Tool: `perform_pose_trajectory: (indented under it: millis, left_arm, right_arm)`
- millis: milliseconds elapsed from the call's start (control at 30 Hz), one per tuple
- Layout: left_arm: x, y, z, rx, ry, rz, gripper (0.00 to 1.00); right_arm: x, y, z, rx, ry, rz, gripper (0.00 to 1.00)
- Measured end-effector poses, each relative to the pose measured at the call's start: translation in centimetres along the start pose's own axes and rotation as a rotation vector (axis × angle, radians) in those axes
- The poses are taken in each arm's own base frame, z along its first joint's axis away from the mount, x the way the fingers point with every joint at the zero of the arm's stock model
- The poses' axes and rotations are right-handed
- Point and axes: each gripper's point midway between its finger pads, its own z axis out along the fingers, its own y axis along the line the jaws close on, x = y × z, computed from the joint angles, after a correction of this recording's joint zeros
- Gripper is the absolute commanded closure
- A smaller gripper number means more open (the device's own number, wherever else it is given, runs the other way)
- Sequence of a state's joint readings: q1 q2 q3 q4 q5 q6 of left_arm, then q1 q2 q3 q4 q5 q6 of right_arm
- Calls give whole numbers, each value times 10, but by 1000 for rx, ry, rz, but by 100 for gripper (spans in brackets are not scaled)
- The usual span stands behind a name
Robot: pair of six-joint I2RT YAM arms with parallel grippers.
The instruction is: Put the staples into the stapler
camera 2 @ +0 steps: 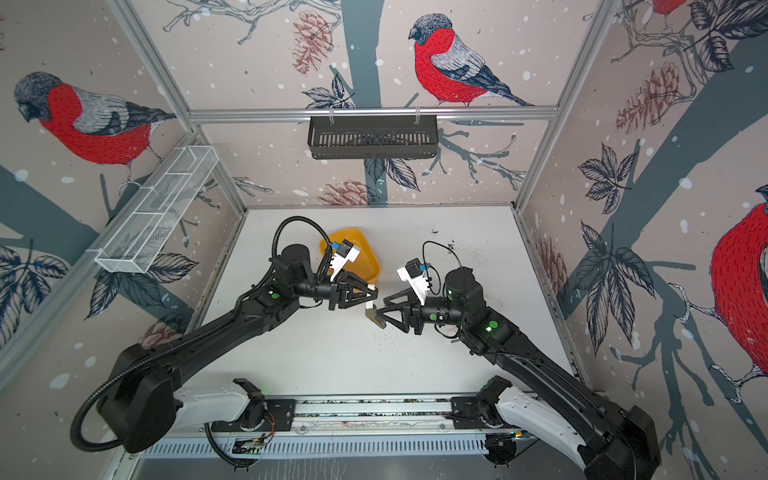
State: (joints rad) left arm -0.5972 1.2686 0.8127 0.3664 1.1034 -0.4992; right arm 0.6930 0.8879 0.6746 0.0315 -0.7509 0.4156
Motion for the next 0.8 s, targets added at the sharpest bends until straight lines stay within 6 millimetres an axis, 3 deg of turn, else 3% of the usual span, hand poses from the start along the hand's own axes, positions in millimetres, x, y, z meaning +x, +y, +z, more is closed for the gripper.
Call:
perform_pose_trajectory:
  millis: [333, 800]
  left_arm:
    - [-5, -10, 0, 59, -12, 19, 85]
    - [-5, -16, 3, 79, -12, 34, 85]
  right_arm:
    - [7, 6, 12, -54, 46, -8, 49]
    - [8, 8, 22, -88, 57, 3, 67]
